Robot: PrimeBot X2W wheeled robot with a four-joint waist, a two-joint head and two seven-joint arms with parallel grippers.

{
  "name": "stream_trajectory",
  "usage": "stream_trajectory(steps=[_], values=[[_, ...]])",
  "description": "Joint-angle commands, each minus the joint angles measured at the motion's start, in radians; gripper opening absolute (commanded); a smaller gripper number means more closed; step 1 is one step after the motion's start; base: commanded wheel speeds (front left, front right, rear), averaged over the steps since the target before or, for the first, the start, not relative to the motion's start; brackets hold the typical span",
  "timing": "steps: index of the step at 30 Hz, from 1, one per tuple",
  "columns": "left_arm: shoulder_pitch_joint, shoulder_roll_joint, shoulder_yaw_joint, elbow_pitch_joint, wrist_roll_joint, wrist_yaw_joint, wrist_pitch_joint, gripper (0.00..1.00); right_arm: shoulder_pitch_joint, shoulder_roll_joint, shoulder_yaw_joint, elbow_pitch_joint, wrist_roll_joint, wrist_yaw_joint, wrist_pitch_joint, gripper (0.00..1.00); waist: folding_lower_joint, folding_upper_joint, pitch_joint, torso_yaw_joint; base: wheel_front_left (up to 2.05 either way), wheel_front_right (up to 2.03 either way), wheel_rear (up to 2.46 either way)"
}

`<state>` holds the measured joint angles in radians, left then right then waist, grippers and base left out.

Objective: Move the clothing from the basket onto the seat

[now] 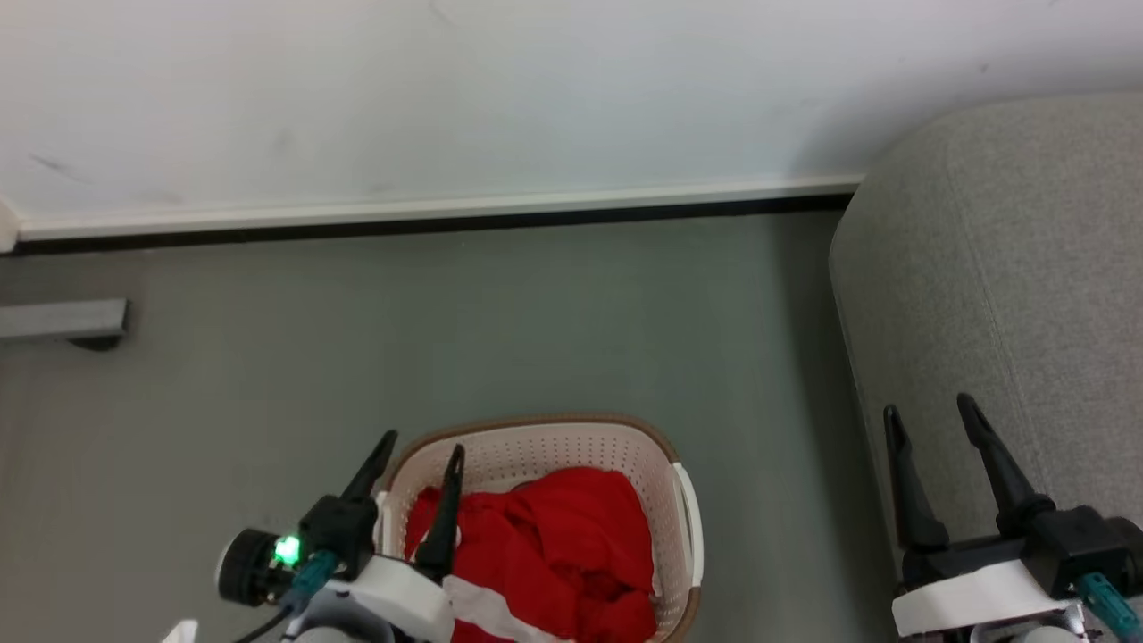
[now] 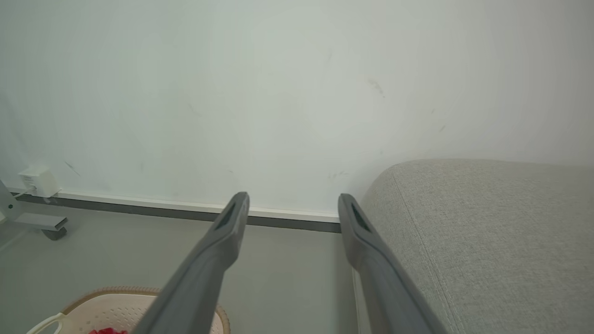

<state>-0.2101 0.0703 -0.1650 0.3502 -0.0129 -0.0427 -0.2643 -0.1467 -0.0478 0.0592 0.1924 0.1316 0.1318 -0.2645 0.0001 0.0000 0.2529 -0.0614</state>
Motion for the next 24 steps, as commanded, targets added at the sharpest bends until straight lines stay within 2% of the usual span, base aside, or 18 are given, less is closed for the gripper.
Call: stream_trajectory(steps=[1, 5, 10, 15, 24], values=[[-0.027, 0.007, -0.010, 0.021, 0.010, -0.009, 0.000, 1.00, -0.021, -0.005, 0.000, -0.007, 0.012, -0.002, 0.000, 1.00, -0.0001, 0.0000, 0.069, -0.015, 0.00, 0.00, 0.00], [-0.124, 0.014, -0.073, 0.158, 0.036, -0.048, 0.017, 1.00, -0.068, -0.004, -0.004, -0.024, 0.018, -0.002, 0.000, 1.00, -0.0001, 0.0000, 0.146, -0.024, 0.00, 0.00, 0.00], [-0.247, 0.014, -0.139, 0.292, 0.030, -0.077, 0.064, 1.00, -0.125, -0.005, -0.007, -0.047, 0.023, -0.002, 0.000, 1.00, -0.0001, 0.0000, 0.239, -0.041, 0.00, 0.00, 0.00], [-0.362, 0.011, -0.185, 0.392, 0.022, -0.084, 0.104, 1.00, -0.168, -0.004, -0.012, -0.073, 0.028, -0.002, 0.000, 1.00, -0.0001, 0.0000, 0.326, -0.051, 0.00, 0.00, 0.00], [-0.495, 0.007, -0.211, 0.553, -0.002, -0.086, 0.204, 1.00, -0.223, -0.004, -0.018, -0.100, 0.045, -0.002, 0.000, 1.00, -0.0001, 0.0000, 0.454, -0.072, 0.00, 0.00, 0.00]])
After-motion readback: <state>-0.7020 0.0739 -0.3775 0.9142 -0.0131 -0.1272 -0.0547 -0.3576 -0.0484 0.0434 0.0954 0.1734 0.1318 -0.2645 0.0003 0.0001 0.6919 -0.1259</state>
